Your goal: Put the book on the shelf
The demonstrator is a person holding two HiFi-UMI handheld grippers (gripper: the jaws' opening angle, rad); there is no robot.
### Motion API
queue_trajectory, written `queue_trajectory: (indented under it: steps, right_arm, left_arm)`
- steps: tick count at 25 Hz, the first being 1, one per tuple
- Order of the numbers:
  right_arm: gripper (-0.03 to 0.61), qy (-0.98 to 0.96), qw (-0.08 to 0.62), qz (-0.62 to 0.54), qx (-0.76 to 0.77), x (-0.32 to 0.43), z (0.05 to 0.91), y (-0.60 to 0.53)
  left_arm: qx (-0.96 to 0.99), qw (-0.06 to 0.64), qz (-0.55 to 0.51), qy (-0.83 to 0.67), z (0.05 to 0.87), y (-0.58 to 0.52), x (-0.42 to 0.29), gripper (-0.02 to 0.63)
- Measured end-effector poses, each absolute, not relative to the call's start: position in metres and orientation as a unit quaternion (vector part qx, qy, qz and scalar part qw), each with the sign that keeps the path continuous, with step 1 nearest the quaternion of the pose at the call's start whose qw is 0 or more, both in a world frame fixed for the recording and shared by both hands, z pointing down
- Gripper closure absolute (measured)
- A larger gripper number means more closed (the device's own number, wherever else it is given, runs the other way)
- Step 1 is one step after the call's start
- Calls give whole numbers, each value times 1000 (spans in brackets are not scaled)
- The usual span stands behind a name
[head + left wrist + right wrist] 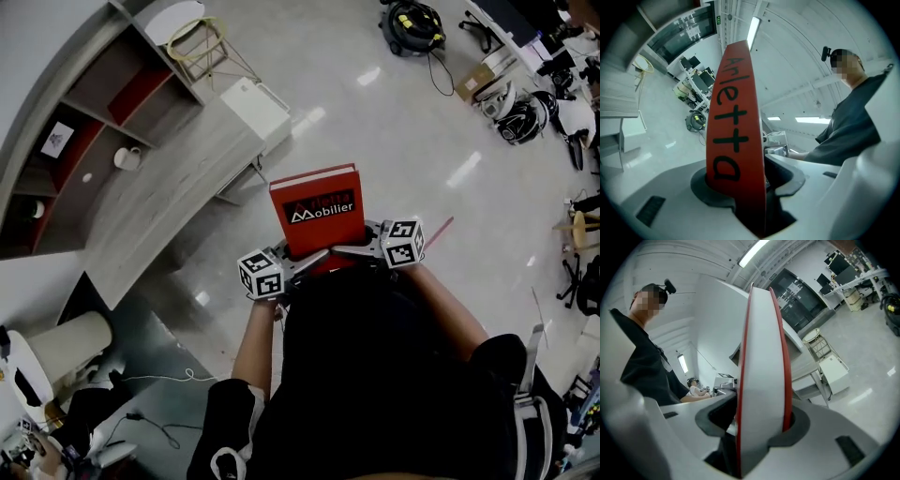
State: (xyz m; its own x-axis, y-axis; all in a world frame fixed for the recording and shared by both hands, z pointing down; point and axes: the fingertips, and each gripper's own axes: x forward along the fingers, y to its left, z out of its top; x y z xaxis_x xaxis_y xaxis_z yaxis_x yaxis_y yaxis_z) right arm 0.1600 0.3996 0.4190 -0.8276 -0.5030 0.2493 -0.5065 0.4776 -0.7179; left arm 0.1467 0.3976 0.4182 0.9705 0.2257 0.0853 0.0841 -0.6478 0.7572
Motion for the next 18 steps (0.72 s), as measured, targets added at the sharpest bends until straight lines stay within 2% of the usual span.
queue_trajectory:
  steps: [7,18]
  right_arm:
    - [371,-876,30,427,222,120,432,357]
    - [345,-903,56,410,115,107,439,252]
  left_arm:
    - [905,420,69,-4,429,356,105,414]
    - [899,411,41,-145,434,257,90,414]
